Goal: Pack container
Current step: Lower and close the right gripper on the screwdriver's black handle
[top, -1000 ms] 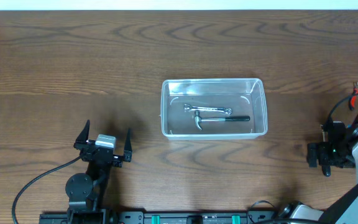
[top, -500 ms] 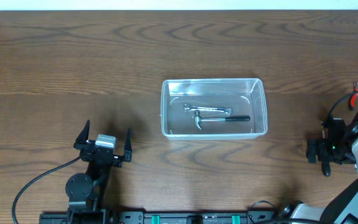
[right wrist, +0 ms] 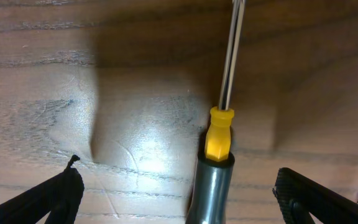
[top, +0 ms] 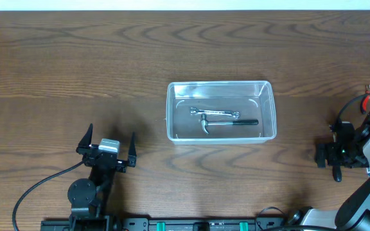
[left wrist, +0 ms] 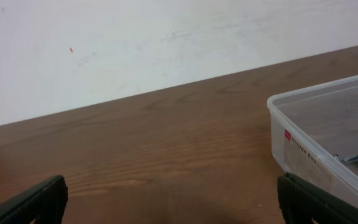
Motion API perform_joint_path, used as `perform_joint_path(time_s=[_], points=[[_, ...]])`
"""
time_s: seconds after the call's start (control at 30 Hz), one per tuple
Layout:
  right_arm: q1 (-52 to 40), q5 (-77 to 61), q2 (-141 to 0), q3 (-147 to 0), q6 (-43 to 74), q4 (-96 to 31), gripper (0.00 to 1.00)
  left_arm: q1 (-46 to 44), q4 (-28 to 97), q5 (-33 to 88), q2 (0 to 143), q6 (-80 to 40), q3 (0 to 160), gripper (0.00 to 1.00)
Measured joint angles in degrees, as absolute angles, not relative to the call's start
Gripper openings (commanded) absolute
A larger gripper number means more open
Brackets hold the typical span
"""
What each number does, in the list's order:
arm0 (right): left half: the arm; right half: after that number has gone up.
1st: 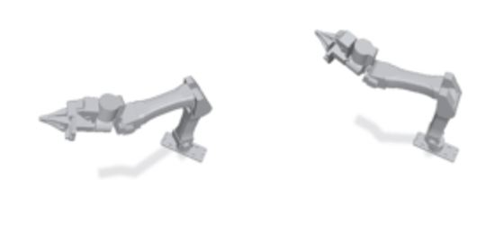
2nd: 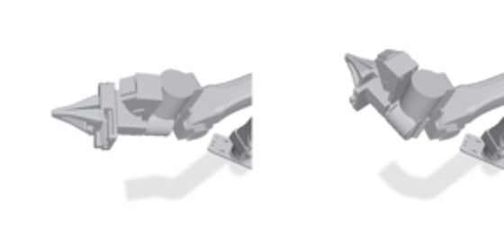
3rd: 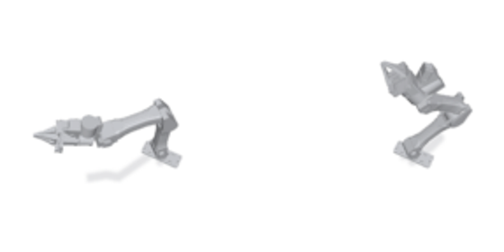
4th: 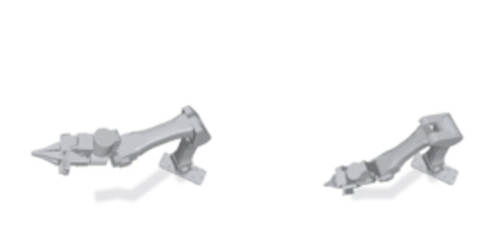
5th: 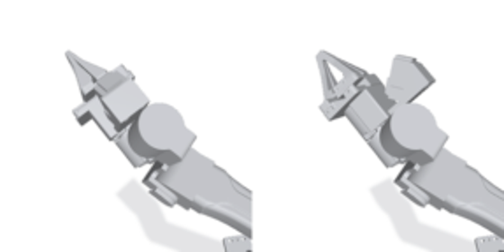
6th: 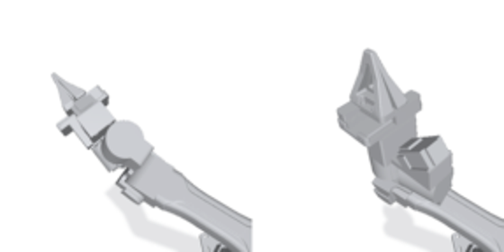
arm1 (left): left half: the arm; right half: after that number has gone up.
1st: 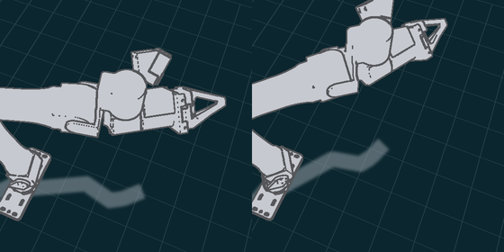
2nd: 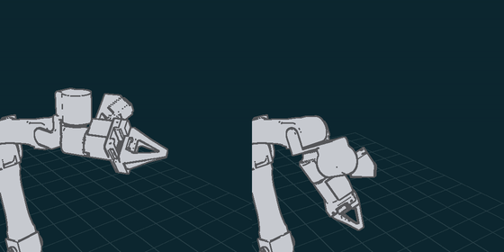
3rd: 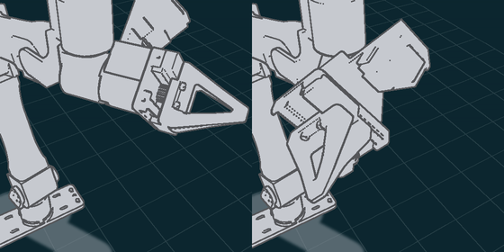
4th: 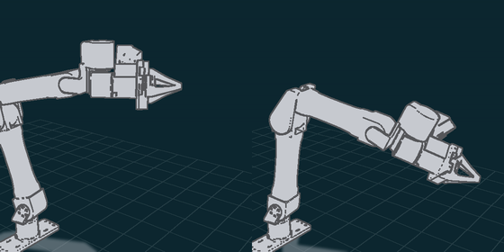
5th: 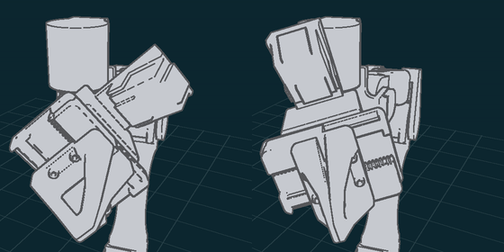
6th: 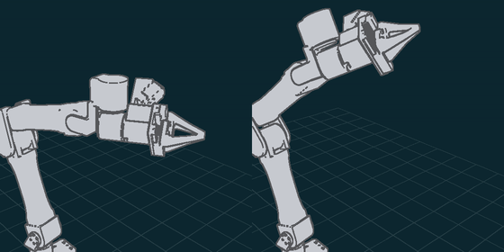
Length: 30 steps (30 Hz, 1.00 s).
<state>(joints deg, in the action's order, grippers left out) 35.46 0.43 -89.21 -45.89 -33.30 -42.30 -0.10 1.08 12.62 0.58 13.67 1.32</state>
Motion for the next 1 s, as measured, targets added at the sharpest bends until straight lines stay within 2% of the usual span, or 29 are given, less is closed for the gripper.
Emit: perform_joint_path(time_s=[1.0], points=[[38.48, 0.82, -92.36, -45.89, -32.42, -38.28, 0.99, -0.10, 1.08, 12.62, 0.58, 13.67, 1.32, 0.98]])
